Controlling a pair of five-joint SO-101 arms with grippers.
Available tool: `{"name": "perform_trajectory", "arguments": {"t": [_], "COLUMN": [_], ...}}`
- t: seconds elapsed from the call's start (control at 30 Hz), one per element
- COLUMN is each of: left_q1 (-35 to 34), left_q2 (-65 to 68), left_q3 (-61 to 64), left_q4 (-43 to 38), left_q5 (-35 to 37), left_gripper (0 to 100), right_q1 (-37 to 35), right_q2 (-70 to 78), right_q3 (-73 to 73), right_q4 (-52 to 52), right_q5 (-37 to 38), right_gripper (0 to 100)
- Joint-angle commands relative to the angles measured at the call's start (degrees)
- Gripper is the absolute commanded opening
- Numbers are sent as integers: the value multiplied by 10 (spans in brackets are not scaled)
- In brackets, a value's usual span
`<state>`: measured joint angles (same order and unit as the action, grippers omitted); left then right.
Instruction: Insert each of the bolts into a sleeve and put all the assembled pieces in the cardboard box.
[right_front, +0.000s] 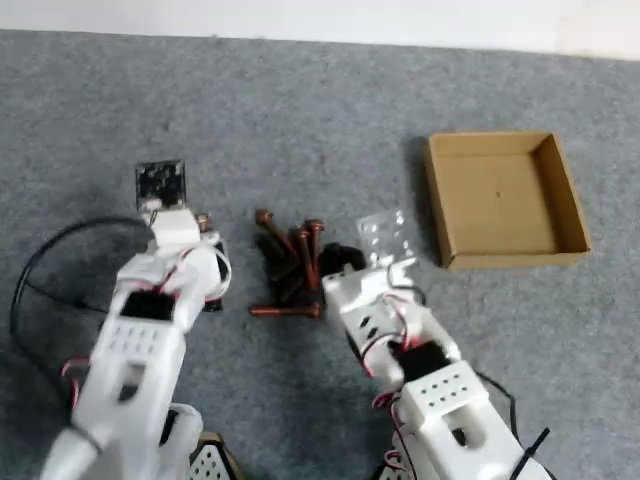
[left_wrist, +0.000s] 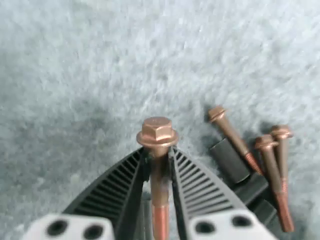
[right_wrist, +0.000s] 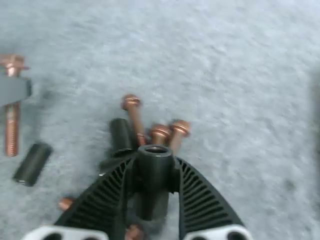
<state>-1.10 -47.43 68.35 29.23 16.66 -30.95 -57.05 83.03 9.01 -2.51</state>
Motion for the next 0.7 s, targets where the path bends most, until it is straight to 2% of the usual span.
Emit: {"name": "perform_trajectory", "arguments": {"t": [0.0,0.2,0.43,0.57,0.67], "left_q1": [6,26,22,22,22], "left_q2": [-173,-364,-583,-559,-564], "left_q3": [64,148,228,219,201], "left_q4": [-27,-26,-25,-26,-24], "left_q5": [-6,-8,-5,-4,-4], "left_gripper": [4,5,5,5,6], "right_q1": [-29,-58,-80,-82,-84], "right_q2": [-29,-38,-37,-39,-40], "right_q3": [29,58,59,59,67], "right_q4": [-92,-149,-149,-149,-152], "right_q5": [2,2,2,4,62], "right_gripper": [3,3,3,3,3]}}
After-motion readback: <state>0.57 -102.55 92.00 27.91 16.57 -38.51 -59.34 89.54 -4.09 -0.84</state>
